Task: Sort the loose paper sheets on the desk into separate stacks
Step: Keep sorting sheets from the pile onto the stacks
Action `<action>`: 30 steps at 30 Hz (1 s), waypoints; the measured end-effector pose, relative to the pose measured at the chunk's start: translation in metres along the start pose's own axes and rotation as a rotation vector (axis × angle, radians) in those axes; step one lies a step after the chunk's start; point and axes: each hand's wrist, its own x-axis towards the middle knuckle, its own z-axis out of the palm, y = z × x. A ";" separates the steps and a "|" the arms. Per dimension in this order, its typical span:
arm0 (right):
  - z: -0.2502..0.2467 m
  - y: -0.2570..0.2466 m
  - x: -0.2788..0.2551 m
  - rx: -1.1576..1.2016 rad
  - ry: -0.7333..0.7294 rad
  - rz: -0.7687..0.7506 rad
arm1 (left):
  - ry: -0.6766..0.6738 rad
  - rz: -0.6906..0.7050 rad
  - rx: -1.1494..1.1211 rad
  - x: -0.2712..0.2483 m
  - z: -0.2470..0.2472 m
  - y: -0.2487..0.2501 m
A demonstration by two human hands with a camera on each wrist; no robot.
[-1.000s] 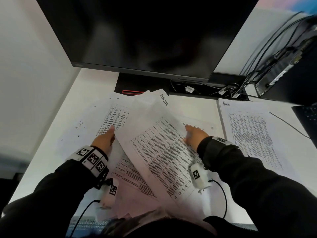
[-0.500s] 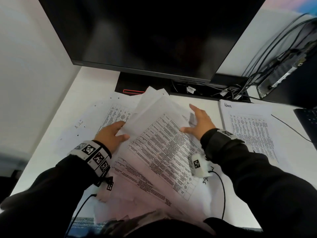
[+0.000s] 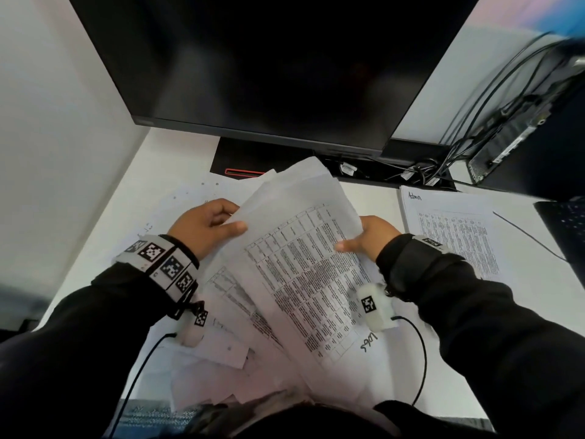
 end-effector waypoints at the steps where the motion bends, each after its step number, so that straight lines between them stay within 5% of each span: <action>1: -0.003 0.005 0.002 0.030 0.023 0.034 | 0.019 -0.017 0.058 -0.001 -0.001 -0.003; 5: -0.019 0.020 0.000 0.118 0.109 0.153 | 0.156 -0.190 0.109 -0.005 -0.011 -0.027; 9: -0.029 0.026 -0.001 0.135 0.146 0.194 | 0.008 -0.243 -0.247 -0.024 0.003 -0.021; 13: -0.031 0.022 -0.006 0.312 0.167 0.055 | -0.085 -0.120 -0.184 -0.031 0.024 0.002; 19: -0.038 0.008 -0.022 0.657 0.130 -0.225 | 0.115 0.055 -0.341 -0.029 0.021 0.052; 26: -0.051 -0.025 -0.061 0.709 0.359 -0.410 | 0.141 0.306 -0.425 -0.030 0.003 0.099; 30: -0.030 -0.018 -0.063 0.691 0.344 -0.396 | 0.172 0.307 -0.392 -0.035 0.010 0.094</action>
